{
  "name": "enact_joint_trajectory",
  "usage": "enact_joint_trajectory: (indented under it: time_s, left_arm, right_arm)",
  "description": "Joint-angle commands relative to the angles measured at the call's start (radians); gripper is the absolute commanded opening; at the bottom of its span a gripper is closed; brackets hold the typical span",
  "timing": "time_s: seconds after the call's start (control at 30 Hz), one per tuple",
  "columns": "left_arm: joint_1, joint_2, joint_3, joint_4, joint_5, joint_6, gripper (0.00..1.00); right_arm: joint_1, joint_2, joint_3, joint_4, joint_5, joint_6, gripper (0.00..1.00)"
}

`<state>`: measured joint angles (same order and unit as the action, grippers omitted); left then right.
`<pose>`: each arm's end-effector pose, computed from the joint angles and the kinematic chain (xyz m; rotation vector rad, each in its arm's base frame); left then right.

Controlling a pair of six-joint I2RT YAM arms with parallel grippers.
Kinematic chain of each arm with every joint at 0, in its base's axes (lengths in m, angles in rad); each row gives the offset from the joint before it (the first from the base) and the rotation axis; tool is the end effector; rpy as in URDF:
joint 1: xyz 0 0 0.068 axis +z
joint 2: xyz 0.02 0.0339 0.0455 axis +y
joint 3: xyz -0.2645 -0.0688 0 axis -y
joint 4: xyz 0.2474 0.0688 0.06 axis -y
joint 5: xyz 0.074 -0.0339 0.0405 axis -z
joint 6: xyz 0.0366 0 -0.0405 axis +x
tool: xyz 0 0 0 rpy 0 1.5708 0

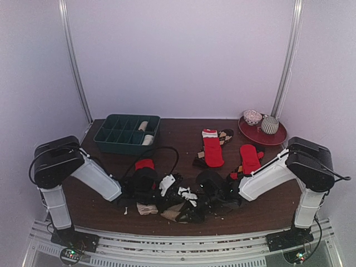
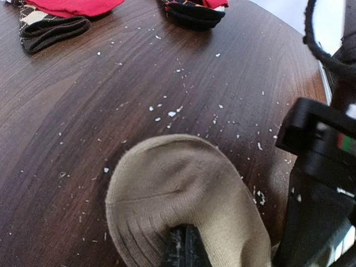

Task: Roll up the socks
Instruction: Roll a pair of socks at the center of the board.

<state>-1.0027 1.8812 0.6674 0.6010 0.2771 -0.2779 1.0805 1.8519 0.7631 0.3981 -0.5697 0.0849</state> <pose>0.1706 -0.2859 0.0917 0.9887 2.1293 -0.9883 0.1436 0.3110 0.1094 -1.4518 1.9713 1.2213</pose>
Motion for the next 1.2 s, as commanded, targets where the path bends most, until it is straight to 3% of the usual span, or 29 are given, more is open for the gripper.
enact_joint_trajectory:
  time_s: [0.0,0.1,0.23,0.33,0.63,0.77,0.97,1.17]
  left_arm:
    - [0.007,0.009,-0.023,-0.128,-0.035,0.043,0.00]
    - [0.009,-0.043,-0.017,-0.133,-0.062,0.060,0.08]
    - [0.008,-0.153,-0.012,-0.144,-0.098,0.095,0.35]
    - [0.007,-0.232,-0.014,-0.157,-0.107,0.121,0.47]
    - [-0.033,-0.410,-0.246,-0.002,-0.011,0.090,0.56]
    - [-0.082,-0.402,-0.304,0.066,-0.004,0.114,0.70]
    - [-0.083,-0.337,-0.357,0.318,0.087,0.165,0.96]
    - [-0.083,-0.238,-0.313,0.329,0.134,0.195,0.94]
  right_arm:
    - [-0.008,0.097,-0.118,-0.216,-0.133,0.206,0.10]
    - [-0.011,0.106,-0.143,-0.209,-0.136,0.255,0.10]
    - [-0.019,0.129,-0.147,-0.213,-0.139,0.282,0.10]
    - [-0.031,0.143,-0.139,-0.220,-0.141,0.292,0.09]
    - [-0.050,0.168,-0.096,-0.332,-0.090,0.251,0.09]
    - [-0.050,0.176,-0.064,-0.383,-0.069,0.222,0.09]
    - [-0.053,0.177,-0.037,-0.423,-0.046,0.202,0.09]
    - [-0.056,0.176,-0.024,-0.440,-0.040,0.185,0.09]
